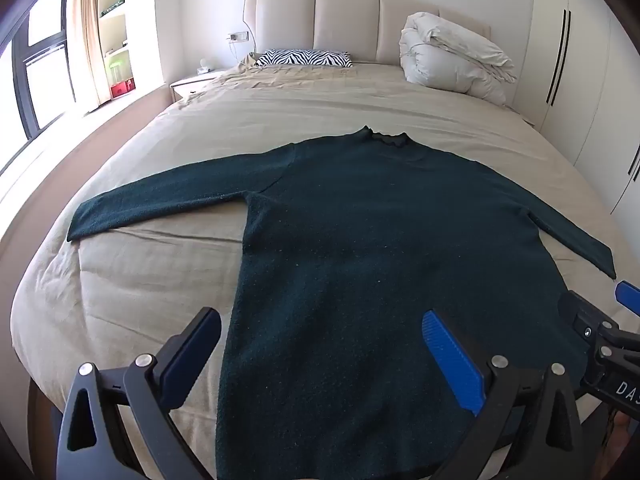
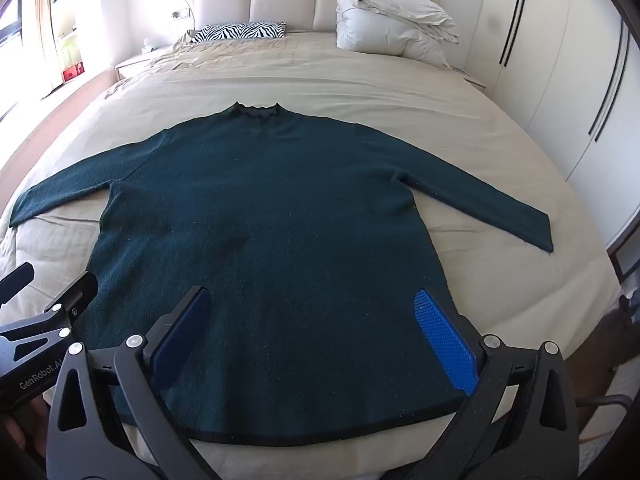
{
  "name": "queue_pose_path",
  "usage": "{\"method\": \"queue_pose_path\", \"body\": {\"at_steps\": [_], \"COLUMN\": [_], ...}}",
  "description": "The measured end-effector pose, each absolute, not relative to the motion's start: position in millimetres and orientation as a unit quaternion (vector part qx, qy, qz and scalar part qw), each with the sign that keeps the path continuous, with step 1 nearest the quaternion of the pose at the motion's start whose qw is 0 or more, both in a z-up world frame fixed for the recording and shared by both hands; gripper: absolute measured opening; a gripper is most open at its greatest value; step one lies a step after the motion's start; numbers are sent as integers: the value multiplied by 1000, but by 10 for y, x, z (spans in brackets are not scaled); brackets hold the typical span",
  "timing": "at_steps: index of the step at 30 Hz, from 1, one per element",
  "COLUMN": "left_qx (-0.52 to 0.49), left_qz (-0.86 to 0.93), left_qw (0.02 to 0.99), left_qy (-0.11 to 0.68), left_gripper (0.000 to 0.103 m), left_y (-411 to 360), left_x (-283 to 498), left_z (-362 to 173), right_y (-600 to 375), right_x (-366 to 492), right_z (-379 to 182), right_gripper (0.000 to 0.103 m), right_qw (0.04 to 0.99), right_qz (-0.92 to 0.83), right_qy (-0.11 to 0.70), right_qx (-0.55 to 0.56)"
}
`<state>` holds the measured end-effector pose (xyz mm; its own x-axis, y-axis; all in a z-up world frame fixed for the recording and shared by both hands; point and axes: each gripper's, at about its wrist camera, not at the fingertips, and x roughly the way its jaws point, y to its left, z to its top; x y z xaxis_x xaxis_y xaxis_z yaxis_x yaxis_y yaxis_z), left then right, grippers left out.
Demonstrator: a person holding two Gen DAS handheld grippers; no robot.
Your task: Fold small clothes
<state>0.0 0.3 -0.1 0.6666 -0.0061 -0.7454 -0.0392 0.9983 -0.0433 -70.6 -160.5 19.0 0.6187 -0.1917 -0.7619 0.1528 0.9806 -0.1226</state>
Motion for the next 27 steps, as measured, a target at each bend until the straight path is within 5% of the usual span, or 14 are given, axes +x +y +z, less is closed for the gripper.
{"method": "queue_pose_path", "body": {"at_steps": [27], "left_qx": [-25], "left_qz": [8], "left_qw": [911], "left_qy": [412], "left_gripper": [103], "left_y": [-3], "left_x": [8], "left_z": [-3], "right_y": [-1601], "right_x": [-703], "right_z": [186], "right_gripper": [103], "right_qw": [899], "right_qz": [-94], "right_qy": [427], "right_qx": [-24]}}
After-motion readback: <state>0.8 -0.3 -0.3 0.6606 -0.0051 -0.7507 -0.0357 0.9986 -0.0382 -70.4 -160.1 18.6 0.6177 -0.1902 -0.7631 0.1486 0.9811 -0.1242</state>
